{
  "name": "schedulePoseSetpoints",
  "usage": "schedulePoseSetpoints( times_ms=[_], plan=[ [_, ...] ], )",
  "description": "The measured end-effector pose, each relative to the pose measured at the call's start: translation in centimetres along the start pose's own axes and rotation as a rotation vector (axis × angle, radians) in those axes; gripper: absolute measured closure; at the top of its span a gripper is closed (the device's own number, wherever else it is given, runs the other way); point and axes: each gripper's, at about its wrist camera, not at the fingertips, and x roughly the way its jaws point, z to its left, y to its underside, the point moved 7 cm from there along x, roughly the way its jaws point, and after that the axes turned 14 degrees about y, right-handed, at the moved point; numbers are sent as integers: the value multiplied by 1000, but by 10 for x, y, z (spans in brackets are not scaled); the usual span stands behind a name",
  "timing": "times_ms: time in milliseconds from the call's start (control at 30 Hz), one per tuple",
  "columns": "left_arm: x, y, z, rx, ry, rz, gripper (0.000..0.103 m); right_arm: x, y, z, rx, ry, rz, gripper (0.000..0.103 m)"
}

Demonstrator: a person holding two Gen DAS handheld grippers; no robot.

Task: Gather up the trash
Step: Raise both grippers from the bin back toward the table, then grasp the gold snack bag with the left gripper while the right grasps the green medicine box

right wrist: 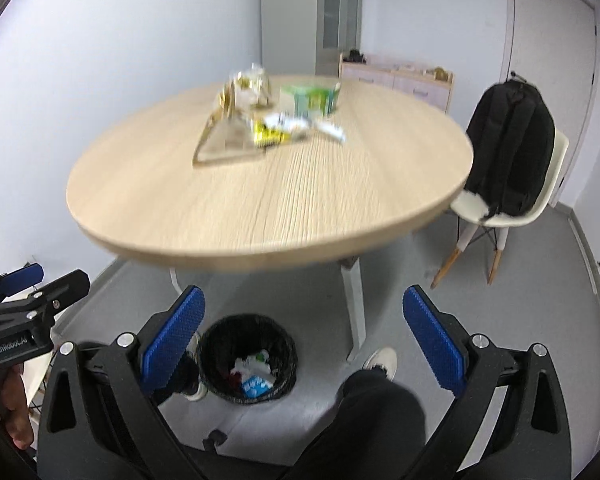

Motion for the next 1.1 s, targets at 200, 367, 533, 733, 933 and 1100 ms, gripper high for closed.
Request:
schedulePoseSetpoints(
  times_ms=[200, 367, 533, 733, 933, 1100],
  plan=[
    [17, -64, -21, 24, -8, -32, 6, 15, -46, -11, -11, 29, -32, 8],
    [57, -113, -28, 25, -16, -21, 6, 55, -82, -18, -17, 51, -21, 8],
    [90, -147, -29, 7, -11, -7, 6, 88, -113, -22, -30, 75, -17, 8],
    [120, -170, -28, -12, -13, -1, 6, 113, -142, -26, -23, 88, -17, 8],
    [157, -187, -29, -5, -36, 52, 14, 141, -167, -29, -18, 109, 1, 8],
    [185, -186, -18, -29, -62, 124, 46, 167, -187, -31, 30, 69, 38, 8]
  ],
)
